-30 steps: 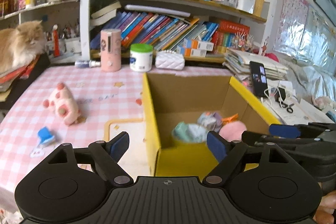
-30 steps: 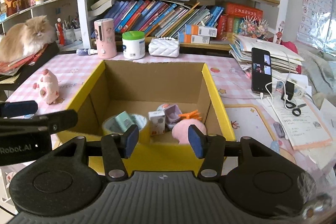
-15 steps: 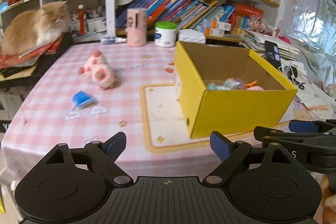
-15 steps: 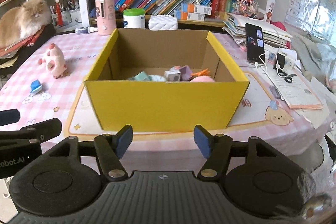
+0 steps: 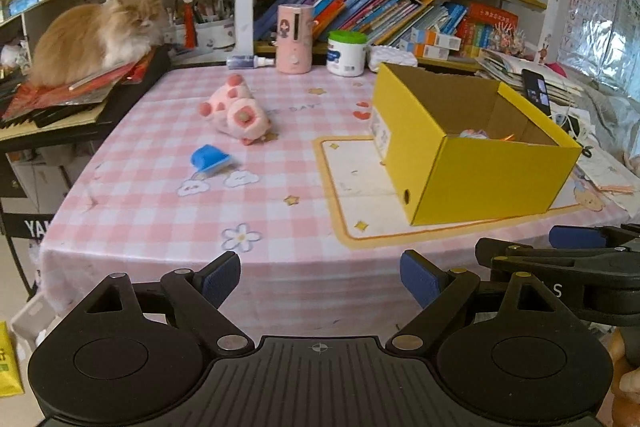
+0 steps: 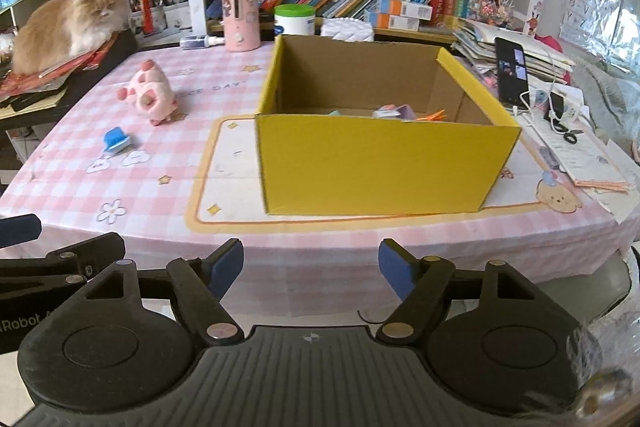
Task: Organize objects
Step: 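Withdraw both tools from the box toward the blue toy and pink plush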
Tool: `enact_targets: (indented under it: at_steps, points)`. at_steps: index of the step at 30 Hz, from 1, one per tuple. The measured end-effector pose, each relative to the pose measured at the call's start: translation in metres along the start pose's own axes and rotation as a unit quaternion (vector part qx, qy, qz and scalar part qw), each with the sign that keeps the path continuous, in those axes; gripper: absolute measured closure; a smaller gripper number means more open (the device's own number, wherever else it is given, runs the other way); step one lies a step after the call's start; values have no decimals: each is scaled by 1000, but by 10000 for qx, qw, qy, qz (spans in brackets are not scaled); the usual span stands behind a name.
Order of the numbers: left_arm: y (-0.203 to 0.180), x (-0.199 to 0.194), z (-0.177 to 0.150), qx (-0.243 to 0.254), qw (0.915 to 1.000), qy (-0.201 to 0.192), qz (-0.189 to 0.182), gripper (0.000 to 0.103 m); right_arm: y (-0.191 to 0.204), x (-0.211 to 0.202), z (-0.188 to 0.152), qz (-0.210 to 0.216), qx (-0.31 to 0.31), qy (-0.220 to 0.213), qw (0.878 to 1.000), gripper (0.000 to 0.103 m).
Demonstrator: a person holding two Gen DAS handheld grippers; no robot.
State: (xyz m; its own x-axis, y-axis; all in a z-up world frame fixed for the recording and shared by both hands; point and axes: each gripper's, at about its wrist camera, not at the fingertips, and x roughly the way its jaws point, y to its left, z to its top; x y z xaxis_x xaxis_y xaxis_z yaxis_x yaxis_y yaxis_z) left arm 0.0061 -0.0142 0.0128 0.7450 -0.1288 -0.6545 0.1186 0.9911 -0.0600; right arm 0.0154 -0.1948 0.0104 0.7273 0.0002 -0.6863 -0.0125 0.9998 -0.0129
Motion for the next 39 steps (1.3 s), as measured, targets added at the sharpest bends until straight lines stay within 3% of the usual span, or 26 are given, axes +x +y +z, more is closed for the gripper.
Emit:
enact_targets:
  at_steps: [20, 39]
  points:
    - [82, -29, -25, -498, 9976, 29, 479, 14, 86, -4, -12, 543, -387, 112, 9977, 22]
    - [122, -29, -21, -776, 9944, -32, 722, 14, 133, 2, -2, 780, -693, 71, 9945, 22]
